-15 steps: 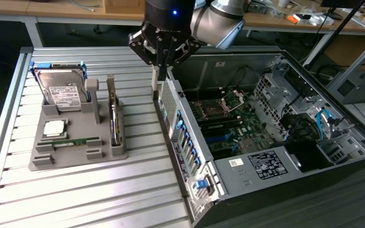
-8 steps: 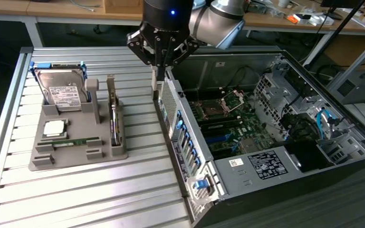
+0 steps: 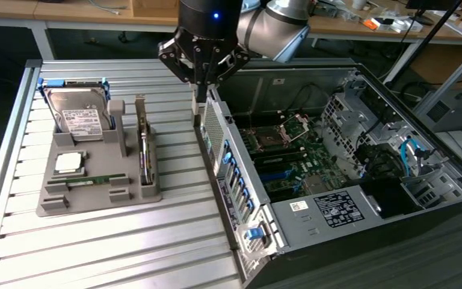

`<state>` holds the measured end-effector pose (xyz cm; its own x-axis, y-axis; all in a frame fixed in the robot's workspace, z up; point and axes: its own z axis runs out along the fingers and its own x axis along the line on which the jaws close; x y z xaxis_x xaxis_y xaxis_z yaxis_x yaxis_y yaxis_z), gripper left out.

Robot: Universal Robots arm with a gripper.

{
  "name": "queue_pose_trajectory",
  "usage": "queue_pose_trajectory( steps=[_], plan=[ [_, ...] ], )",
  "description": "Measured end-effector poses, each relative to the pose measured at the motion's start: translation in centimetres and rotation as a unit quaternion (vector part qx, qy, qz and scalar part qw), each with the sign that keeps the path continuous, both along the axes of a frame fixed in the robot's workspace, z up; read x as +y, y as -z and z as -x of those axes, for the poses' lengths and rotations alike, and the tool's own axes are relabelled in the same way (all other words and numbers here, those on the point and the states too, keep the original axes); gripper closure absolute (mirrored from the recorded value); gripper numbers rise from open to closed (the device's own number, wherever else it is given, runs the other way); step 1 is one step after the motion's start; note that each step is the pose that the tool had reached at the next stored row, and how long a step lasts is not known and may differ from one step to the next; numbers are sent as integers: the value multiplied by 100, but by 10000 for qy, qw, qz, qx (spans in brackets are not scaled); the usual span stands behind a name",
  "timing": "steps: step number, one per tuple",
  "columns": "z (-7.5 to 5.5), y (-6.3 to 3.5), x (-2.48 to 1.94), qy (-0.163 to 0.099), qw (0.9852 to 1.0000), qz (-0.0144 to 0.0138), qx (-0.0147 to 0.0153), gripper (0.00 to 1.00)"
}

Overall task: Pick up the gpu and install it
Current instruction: 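Reach for the gpu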

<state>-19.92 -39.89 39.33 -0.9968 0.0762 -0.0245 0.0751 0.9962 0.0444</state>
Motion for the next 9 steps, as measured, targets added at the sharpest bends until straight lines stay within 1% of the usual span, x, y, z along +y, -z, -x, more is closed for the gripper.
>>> queue_pose_trajectory(
  steps=[9],
  plan=[
    [48,0,0,0,10000,0,0,90]
  ],
)
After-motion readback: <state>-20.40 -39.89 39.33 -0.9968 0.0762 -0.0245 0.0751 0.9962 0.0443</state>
